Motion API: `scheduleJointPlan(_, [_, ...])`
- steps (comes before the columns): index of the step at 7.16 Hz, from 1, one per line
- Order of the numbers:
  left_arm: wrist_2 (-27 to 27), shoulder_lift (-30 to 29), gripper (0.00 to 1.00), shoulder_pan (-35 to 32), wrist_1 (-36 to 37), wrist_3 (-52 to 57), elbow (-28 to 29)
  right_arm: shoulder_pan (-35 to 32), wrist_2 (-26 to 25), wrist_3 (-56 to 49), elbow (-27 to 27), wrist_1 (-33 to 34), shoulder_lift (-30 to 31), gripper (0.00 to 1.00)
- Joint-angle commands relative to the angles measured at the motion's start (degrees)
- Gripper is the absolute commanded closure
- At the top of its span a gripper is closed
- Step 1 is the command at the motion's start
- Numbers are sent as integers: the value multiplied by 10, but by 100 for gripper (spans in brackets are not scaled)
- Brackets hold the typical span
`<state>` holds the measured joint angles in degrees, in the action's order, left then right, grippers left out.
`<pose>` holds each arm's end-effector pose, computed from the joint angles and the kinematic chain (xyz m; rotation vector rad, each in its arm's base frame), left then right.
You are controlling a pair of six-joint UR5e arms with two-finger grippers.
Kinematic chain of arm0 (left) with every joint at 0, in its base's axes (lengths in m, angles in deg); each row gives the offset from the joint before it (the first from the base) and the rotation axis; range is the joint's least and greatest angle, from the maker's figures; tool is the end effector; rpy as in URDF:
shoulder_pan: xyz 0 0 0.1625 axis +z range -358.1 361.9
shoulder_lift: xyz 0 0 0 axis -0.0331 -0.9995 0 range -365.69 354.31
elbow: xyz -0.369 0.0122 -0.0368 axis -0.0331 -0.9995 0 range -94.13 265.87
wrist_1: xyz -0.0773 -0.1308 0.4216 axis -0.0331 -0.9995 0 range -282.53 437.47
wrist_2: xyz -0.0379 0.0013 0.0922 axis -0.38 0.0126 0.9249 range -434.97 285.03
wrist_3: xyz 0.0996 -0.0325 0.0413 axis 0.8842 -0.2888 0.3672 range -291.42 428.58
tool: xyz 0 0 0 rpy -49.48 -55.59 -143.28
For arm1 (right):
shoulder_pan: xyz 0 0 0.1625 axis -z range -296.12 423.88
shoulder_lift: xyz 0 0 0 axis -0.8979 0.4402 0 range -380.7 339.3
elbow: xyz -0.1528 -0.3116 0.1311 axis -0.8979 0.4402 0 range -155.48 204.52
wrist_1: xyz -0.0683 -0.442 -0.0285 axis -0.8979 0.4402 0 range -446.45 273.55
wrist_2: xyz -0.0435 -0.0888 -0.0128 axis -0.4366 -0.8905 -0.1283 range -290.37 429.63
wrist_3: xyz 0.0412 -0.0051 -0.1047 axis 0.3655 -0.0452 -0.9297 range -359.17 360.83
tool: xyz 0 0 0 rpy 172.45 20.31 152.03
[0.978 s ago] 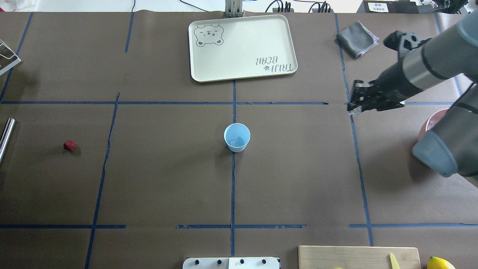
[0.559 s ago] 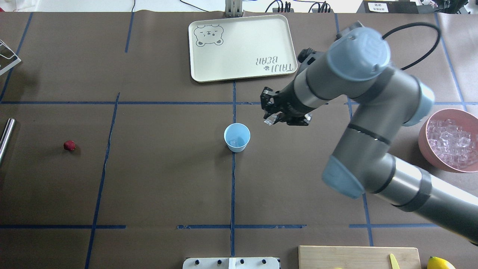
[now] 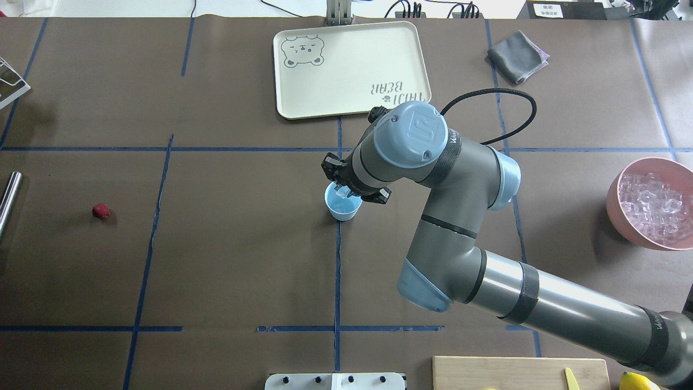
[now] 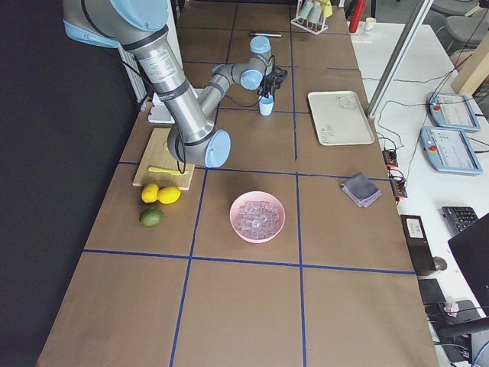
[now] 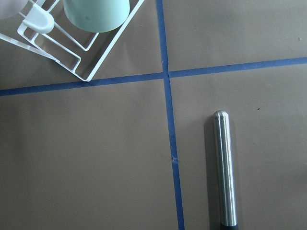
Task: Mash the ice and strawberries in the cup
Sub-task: 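Carry the ice cube with the right gripper to the blue cup and drop it, then return the right gripper over the pink bowl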
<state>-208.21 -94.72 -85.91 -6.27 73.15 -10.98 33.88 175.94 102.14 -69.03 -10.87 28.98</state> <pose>-0.0362 -0.5202 0.5723 0.0093 0.7551 0.1099 -0.5493 -0.4344 0.1208 -0.0930 -1.0507 0.5094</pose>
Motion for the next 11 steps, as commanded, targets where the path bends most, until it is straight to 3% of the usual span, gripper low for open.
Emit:
scheduleJointPlan(1, [0,0,0,0,0,0,0,6,-1,-1,7,-1,-2,1])
scheduleJointPlan(4, [0,0,0,0,0,-1,-1,5,0,-1,0,-1,-2,1])
scheduleJointPlan(5, [0,0,0,0,0,-1,-1,-24,26,-3,-34,9,12,1])
scheduleJointPlan(7, [0,0,0,0,0,-1,-4,-163,188,-98,-113,13,122,1])
scheduleJointPlan(8, [0,0,0,0,1,-1,-4,-225,235,-181,-141,12,188,0])
scheduleJointPlan(11, [1,1,0,0,1,0,-1,-329,272,-443,-188,9,380,0])
